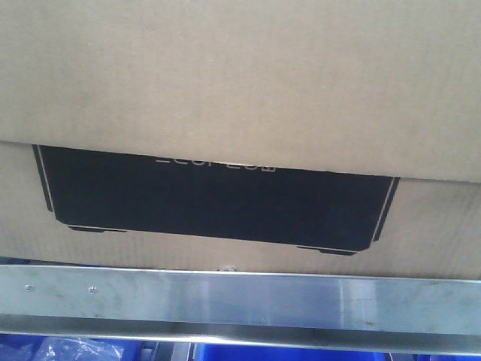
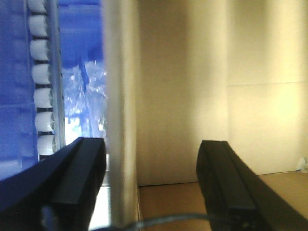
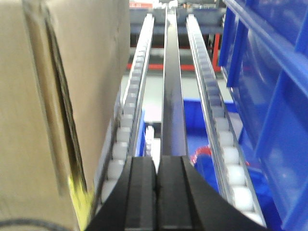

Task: Grab box from left shelf to table start
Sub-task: 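Close both grippers on the box's side walls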

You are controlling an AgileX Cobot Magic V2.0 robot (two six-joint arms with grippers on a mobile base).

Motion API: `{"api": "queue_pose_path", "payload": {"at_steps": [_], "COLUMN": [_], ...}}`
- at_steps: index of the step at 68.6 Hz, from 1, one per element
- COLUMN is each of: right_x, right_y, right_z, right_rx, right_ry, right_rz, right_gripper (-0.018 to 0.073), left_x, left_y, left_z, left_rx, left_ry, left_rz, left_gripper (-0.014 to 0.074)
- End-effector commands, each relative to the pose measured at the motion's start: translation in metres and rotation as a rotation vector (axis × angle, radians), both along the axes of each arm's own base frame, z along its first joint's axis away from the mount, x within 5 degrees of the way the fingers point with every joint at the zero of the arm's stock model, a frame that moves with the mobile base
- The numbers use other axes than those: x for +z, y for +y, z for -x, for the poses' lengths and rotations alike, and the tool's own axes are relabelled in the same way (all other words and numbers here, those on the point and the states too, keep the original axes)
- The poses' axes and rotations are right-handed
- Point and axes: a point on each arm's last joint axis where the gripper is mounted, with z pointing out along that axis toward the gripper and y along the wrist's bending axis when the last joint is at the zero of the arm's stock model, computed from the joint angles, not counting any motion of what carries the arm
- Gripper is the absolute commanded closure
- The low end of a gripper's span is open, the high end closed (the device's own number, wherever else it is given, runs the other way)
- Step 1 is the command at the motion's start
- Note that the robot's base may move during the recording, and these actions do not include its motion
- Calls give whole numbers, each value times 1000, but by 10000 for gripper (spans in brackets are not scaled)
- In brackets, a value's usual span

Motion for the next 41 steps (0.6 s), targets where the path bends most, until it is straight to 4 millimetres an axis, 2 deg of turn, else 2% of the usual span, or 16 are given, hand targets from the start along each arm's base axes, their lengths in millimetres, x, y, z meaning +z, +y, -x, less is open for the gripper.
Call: {"api": "queue_pose_path", "payload": {"at_steps": [1, 10, 19, 24, 34, 37, 41], "right_x": [12, 27, 54, 69, 96, 104, 116], "right_y": [-1, -1, 1, 2, 4, 5, 7], "right_z": [1, 4, 11, 17, 26, 28, 28], "right_rx": [-15, -9, 2, 13, 34, 44, 58], "right_ry": [-126, -150, -183, -174, -132, -107, -60], "right_rz": [-26, -45, -43, -41, -38, -45, -55], "right_gripper": [501, 501, 475, 382, 60, 13, 9], "left_x": [19, 19, 18, 18, 17, 17, 17], "left_y": [3, 7, 8, 9, 9, 9, 9], "left_z": [5, 5, 6, 6, 6, 6, 6], "left_rx": [16, 26, 32, 32, 33, 33, 33], "left_ry": [-87, -92, -82, -80, -70, -70, -69], "left_rz": [13, -30, -43, -44, -48, -48, -49], "left_gripper": [269, 269, 269, 269, 269, 269, 269]}}
